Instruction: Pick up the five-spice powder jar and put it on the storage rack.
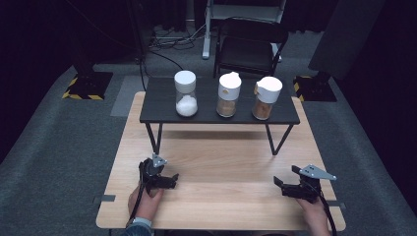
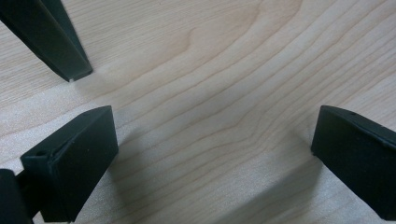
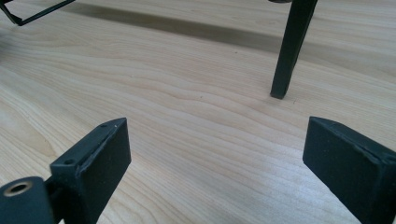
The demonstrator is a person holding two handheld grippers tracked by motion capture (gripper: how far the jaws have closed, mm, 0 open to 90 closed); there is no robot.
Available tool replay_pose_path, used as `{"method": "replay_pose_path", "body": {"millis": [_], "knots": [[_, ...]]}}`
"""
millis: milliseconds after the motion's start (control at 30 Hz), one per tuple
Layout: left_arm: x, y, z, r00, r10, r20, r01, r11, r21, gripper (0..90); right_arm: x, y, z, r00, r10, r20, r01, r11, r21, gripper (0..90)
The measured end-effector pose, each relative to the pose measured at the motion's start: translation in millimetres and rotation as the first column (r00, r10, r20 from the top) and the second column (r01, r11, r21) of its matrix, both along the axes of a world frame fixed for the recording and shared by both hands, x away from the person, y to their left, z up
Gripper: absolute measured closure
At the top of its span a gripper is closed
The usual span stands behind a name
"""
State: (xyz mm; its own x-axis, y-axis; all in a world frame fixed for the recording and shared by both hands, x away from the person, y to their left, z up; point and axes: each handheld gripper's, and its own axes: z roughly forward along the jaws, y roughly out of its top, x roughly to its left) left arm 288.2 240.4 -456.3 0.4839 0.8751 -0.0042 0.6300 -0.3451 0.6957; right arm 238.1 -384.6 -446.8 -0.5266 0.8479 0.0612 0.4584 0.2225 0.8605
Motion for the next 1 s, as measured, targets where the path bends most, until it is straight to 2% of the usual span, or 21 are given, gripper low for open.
{"method": "replay_pose_path", "body": {"millis": [500,1000], "knots": [[-0.1,-0.6,0.0,1.0000,0.003,0.000,-0.003,1.0000,0.000,0.3,4.5,-0.8,-7.6,0.9997,0.017,-0.019,-0.017,1.000,0.002,7.8],[-1.0,-0.8,-0.2,1.0000,0.006,0.000,-0.006,1.0000,-0.003,0.3,12.3,-1.3,-9.2,0.9984,0.044,-0.037,-0.044,0.999,-0.018,7.8]]}}
